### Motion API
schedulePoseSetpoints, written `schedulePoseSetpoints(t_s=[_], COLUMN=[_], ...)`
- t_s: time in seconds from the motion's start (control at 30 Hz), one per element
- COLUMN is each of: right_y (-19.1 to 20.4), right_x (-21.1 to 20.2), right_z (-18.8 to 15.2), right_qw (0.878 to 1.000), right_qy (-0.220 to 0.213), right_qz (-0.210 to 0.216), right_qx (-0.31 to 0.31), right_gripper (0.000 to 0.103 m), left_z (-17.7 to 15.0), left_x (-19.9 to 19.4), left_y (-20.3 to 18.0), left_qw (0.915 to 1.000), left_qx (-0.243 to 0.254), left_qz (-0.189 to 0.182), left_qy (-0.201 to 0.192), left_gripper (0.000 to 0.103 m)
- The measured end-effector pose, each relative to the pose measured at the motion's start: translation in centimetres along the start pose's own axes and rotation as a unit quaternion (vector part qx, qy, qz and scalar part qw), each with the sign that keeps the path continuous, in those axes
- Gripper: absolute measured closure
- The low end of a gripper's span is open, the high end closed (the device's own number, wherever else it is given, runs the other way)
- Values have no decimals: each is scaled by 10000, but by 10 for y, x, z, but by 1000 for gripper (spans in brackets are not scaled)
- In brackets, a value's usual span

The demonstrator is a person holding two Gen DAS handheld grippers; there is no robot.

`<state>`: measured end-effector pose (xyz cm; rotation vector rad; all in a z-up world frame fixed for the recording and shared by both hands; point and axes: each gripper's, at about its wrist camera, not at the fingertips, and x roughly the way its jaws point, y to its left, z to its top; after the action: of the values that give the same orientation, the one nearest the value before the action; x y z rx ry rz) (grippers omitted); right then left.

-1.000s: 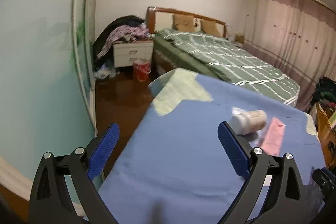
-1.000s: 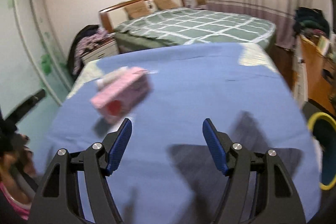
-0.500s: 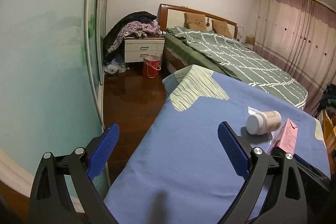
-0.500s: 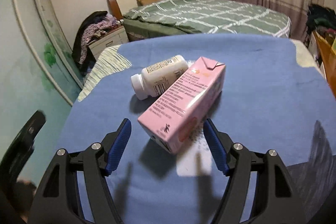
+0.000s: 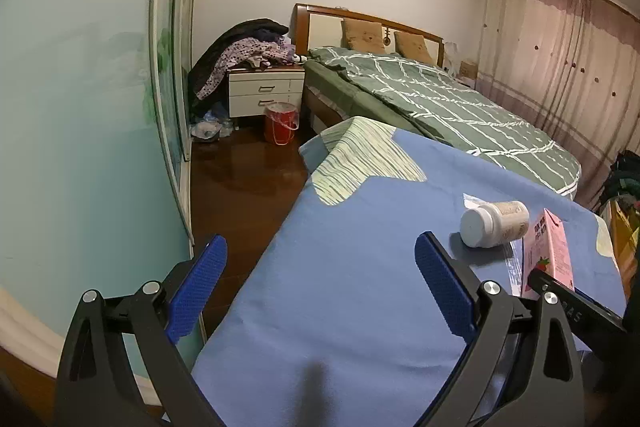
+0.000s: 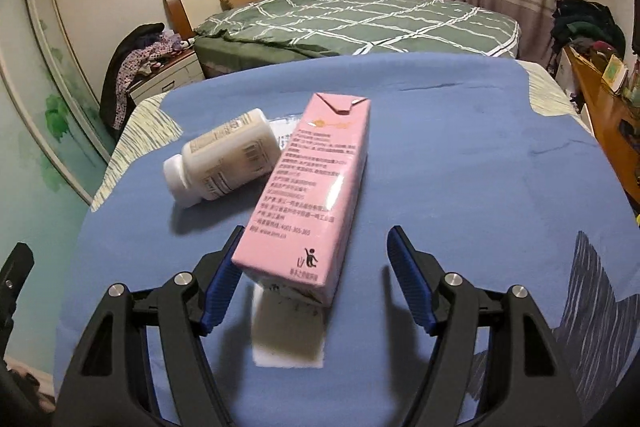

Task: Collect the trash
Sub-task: 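Grasp the pink milk carton with the right gripper and lift it, then carry the pink carton with the right gripper and drop it into the bin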

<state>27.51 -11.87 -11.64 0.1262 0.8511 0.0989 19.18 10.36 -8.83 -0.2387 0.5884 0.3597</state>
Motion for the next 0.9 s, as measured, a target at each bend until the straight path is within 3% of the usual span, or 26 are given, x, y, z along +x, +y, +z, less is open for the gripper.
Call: schedulePoseSetpoints(t_s=[0.1,0.17,0.2,0.57,0.7,0.9], right_y=[4,3,2,-37,-74,-150], right_x=[8,10,11,-37,-62,-101], right_z=[2,4,5,4,0,-18], right_qw=[9999,9999,9999,9993,9987,9945], right_qy=[80,113,121,-288,-487,-818], right_qz=[70,75,92,233,133,-399], right_qx=[-60,-49,-40,-54,118,517], right_gripper=[46,61,64,64,64,64], left_z=[-2,-3,-3,-5,-6,-7], left_x=[2,4,4,5,6,8], left_y=[-5,-7,-9,-16,-18,-22], left_qw=[10000,9999,9999,9996,9994,9992], left_qx=[83,139,163,280,328,393], left_qz=[19,18,15,-36,-29,2], left_qy=[21,43,48,49,56,69], left_gripper=[9,9,9,9,9,9])
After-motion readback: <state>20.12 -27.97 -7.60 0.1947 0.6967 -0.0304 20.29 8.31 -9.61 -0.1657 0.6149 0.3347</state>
